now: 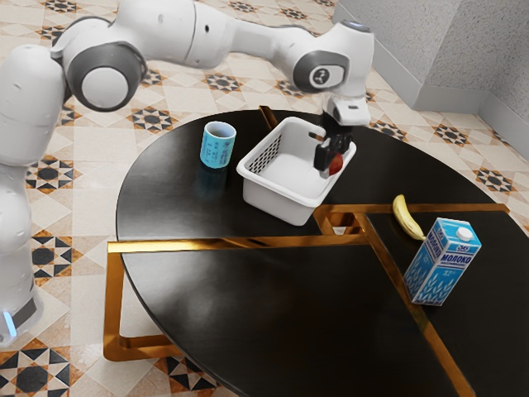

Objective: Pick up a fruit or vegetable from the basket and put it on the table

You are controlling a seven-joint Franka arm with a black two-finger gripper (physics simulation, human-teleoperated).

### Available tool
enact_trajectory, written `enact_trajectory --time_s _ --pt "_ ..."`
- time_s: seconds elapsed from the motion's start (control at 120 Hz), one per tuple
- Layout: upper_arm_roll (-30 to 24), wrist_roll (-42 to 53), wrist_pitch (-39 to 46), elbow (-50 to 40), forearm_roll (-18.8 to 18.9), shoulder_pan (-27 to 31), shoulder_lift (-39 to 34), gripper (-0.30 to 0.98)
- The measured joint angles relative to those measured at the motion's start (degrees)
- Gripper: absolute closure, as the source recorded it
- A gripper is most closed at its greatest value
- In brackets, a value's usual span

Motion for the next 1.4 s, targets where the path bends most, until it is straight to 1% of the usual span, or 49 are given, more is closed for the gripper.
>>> enact_trajectory --time_s 0.067,0.15,0.283,0.383,0.483,0.583,0.75,0.875,1.025,1.158,1.317,1.35,1.4 --pt "-1.53 0.12 -0.34 1.2 0.77 0.1 -0.18 0.39" --pt "-3.13 0.57 -0.63 7.02 2.1 0.07 2.62 0.37" --pt "-3.5 2.4 -0.92 18.6 3.5 -3.81 10.25 0.37" --pt "-2.96 3.74 -1.01 20.47 4.11 -5.93 10.91 0.37" --pt "-0.41 4.86 -1.07 19.07 4.56 -8.5 7.55 0.37" --pt "0.15 5.85 -1.16 18.35 4.77 -11.64 4.7 0.37" --pt "-2.97 7.2 -1.28 17.96 5.04 -18.94 4.61 0.37" --pt "-4.31 8.01 -2.16 14.16 5.18 -23.38 4.37 0.37" --pt "-5.01 8.77 -3.01 6.24 5.04 -23.81 4.84 0.38" --pt "-5.08 9.26 -2.72 4.91 4.82 -23.87 6.97 0.37" --pt "-5.58 9.74 -0.23 3.65 4.66 -24.15 8.69 0.38" --pt "-5.56 9.78 0.43 3.17 4.28 -24.02 9.15 0.3" --pt "-3.85 9.66 1.3 2.17 0.26 -23.24 9.93 0.21"
